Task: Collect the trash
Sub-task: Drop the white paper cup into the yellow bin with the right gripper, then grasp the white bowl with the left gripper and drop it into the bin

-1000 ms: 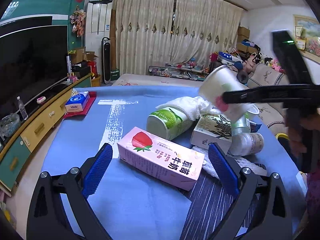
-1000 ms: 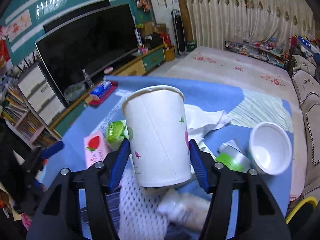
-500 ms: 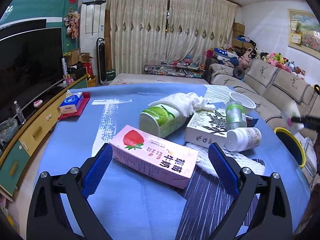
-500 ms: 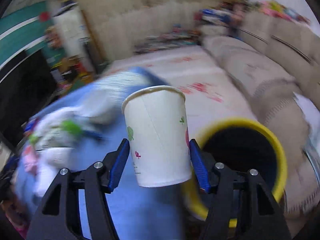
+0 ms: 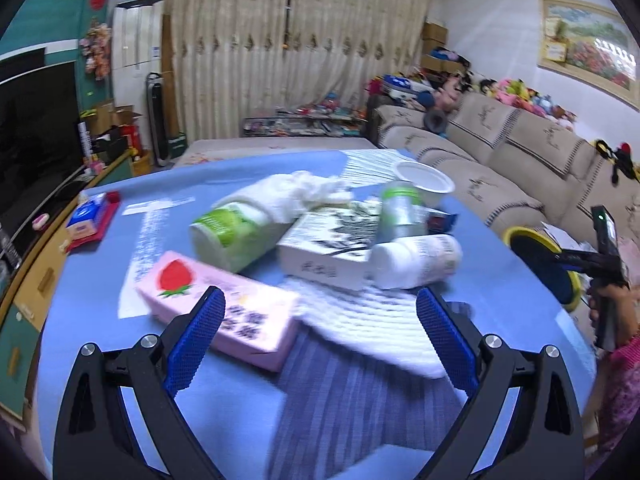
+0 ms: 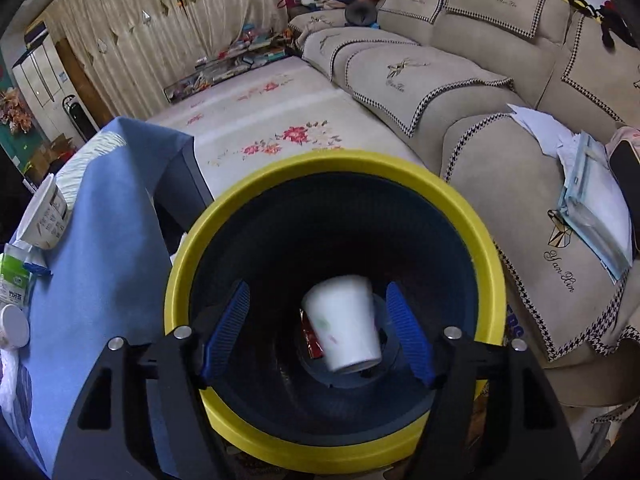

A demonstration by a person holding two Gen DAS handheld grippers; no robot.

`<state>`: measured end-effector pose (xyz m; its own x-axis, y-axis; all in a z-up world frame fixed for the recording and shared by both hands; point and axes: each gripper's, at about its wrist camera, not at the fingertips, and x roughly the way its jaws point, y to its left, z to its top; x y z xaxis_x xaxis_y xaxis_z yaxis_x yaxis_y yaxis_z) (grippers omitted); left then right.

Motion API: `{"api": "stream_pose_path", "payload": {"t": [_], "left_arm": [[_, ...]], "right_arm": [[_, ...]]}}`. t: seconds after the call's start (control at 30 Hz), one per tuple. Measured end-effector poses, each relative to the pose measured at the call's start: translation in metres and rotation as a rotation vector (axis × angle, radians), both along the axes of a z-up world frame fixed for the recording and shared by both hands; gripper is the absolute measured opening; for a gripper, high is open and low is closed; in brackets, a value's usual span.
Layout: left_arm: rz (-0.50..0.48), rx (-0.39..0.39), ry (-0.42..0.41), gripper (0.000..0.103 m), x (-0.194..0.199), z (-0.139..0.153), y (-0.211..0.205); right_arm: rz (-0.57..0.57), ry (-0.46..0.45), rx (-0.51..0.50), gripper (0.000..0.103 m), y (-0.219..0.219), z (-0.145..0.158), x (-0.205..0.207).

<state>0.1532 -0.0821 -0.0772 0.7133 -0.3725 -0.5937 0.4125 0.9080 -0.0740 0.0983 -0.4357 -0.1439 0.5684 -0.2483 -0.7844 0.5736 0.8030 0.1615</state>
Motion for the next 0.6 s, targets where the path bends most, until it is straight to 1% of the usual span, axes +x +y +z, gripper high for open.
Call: {"api": "stream_pose_path", "payload": {"t": [0.07,0.23,0.33,0.4,0.5,0.57,0.6], "left_arm": [[-0.045,0.004,0.006,0.095,-0.002,0.009,-0.015],[-0.156,0.043,0.007,0.095,0.003,0.032,-0.061],[-0.243,0.065,0.012,0.095,0.012,0.045,-0.098],[-0.280,0.085,0.007,0.095,0.018,0.049,-0.117],[-0.344,0.131,0.009,0.095,0.032,0.052,-0.161],[-0.360,0.156,0.014,0.094,0.045,0.051,-0.181],[-0.368,0.169,0.021,0.092,0.051,0.050,-0.193]], "right_arm": [[0.009,-0.012,-0.010,0.068,0.001,0.007,-0.004],[0.019,-0.044,-0.019,0.068,0.007,0.014,-0.016],[0.022,-0.056,-0.009,0.068,0.004,0.014,-0.025],[0.021,-0.059,-0.002,0.068,0.003,0.014,-0.030],[0.008,-0.069,0.008,0.068,-0.001,0.015,-0.038],[-0.002,-0.074,0.014,0.068,-0.005,0.015,-0.044],[-0.005,-0.077,0.016,0.068,-0.006,0.015,-0.047]]}}
